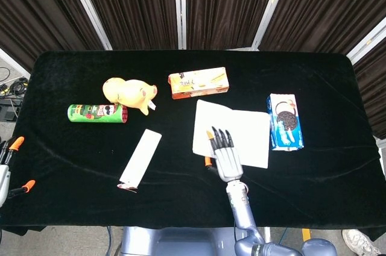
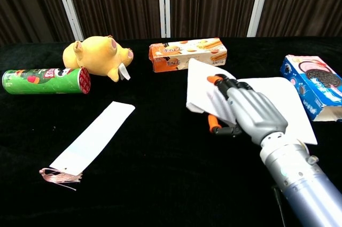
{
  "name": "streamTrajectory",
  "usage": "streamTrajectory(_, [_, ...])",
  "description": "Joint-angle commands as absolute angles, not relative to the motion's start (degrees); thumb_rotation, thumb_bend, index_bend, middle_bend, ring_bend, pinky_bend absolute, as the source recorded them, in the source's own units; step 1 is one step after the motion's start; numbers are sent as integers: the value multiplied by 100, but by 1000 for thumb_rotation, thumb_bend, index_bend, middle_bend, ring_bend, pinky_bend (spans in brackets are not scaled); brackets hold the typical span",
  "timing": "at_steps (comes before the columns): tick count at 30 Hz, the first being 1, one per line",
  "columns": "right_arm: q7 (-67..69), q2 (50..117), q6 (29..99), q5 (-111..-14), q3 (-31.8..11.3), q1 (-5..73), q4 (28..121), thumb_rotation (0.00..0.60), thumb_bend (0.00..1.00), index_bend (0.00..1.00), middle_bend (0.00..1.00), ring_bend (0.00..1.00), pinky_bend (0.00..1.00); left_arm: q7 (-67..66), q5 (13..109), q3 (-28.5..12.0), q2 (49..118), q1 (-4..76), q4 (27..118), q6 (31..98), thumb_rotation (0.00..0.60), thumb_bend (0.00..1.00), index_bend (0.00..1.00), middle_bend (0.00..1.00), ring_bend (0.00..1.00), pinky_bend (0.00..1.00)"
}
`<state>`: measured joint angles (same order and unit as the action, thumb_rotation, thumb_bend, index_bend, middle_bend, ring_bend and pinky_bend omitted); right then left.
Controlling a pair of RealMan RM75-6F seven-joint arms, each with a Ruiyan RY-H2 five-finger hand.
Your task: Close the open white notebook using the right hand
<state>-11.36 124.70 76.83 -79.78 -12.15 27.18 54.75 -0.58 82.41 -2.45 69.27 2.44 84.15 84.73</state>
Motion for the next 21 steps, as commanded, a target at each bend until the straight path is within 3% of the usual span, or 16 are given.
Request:
streamTrajectory(1, [-1079,12406,7945,-7811,-1449,2562,5734,600,494,0,0,0,0,-72,8252,-242,6929,243,8429,8482,600,104,0,0,0,0])
streamTrajectory(12, [-1522,11990,8801,-7748,-1689,2125,6555,600,478,0,0,0,0,-234,8443,-210,6948,241,8572,8631,600,104,0,0,0,0])
streamTrajectory(21, [-1566,11217,9151,-7905,-1571,1749,7469,600,368,0,0,0,0,-484,8659,-191,6922,270,8805,8764,600,104,0,0,0,0])
